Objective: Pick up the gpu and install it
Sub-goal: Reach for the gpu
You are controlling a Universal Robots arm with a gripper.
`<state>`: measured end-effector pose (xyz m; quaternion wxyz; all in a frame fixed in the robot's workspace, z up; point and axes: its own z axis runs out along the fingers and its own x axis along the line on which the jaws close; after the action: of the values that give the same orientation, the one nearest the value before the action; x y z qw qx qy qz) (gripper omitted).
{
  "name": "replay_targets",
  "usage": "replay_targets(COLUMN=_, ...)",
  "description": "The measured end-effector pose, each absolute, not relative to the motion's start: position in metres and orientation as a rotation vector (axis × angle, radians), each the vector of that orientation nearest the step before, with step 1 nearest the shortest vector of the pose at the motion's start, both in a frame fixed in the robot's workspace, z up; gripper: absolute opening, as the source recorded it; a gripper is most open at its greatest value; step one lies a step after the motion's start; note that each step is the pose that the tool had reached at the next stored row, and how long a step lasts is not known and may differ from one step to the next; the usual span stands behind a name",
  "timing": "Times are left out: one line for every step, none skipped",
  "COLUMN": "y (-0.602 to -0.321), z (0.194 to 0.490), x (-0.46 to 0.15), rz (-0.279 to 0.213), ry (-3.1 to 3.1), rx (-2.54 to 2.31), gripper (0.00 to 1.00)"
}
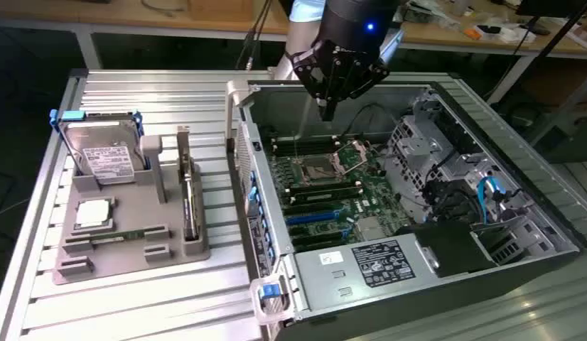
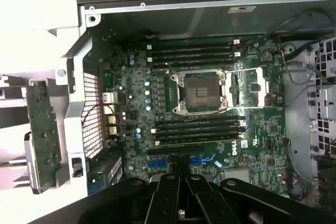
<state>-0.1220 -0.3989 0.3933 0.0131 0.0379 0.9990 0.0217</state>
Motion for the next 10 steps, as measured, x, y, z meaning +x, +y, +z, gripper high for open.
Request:
replay_targets(y=-0.399, z=0.393, x=-0.122, rz=0.068, ry=3.112, rx=0.118, gripper=0.11)
replay_targets(y=-0.399, z=0.393, x=-0.122, rz=0.068, ry=3.112, rx=0.118, gripper=0.11)
replay_targets(y=-0.399, z=0.393, x=-0.122, rz=0.068, ry=3.112, rx=0.118, gripper=0.11)
replay_targets(y=-0.399, z=0.393, x=-0.125, rz=0.068, ry=3.112, rx=0.118, gripper=0.11)
replay_targets(y=-0.399, z=0.393, x=-0.128, rz=0.068, ry=3.112, rx=0.118, gripper=0.11)
replay_targets(y=-0.399, z=0.393, x=-0.132, rz=0.068, ry=3.113, rx=0.118, gripper=0.11)
replay_targets(y=-0.399, z=0.393, x=-0.137, rz=0.068, ry=3.112, rx=0.118, gripper=0.11)
replay_targets(y=-0.399, z=0.392, x=-0.144, rz=0.067, ry=3.113, rx=0.118, gripper=0.11)
replay_targets(y=-0.399, z=0.392, x=-0.152, rz=0.067, ry=3.113, rx=0.118, gripper=0.11)
replay_targets(y=-0.399, z=0.391, x=-0.162, rz=0.068, ry=3.112, rx=0.118, gripper=0.11)
